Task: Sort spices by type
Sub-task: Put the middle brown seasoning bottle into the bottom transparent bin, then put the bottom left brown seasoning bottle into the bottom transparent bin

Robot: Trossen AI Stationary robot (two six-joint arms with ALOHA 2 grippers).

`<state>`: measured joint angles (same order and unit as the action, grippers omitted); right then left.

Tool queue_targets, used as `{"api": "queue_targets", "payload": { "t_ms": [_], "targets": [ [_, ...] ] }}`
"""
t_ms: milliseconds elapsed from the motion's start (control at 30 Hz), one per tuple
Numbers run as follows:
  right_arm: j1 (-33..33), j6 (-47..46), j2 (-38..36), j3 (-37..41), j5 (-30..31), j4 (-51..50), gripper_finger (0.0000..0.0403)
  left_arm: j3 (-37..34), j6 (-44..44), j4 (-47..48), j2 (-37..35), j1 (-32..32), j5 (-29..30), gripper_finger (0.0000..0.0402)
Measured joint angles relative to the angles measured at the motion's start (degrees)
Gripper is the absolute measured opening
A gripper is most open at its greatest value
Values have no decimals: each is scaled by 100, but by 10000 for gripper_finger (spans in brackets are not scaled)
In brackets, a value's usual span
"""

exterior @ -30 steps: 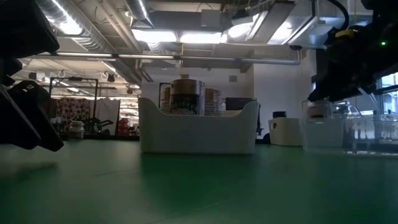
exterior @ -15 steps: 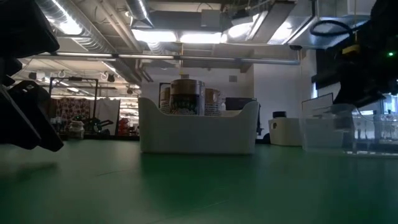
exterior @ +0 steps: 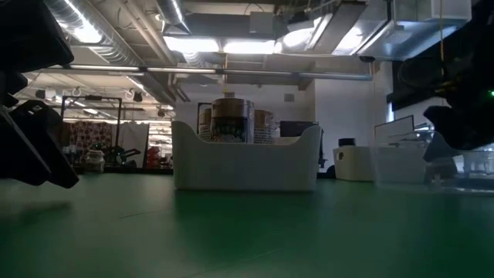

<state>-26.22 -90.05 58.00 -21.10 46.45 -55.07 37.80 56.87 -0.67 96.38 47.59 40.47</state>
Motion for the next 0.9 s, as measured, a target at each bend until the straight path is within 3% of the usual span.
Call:
{"api": "queue_targets", "payload": {
  "t_ms": [200,467,667,900],
  "targets": [
    [0,-122,0,183,68,138,194,-1,-1,0,0,-2,1,233],
    [-2,-38,-15,171,-170,246,251,-2,-2,-2,0,0,2,233],
    [-2,342,-54,-371,-389,-413,293,-2,-3,0,0,0,2,233],
    [-2,1172,-85,-1236,-680,-635,303,-2,5,-2,0,-13,4,233]
  ]
}}
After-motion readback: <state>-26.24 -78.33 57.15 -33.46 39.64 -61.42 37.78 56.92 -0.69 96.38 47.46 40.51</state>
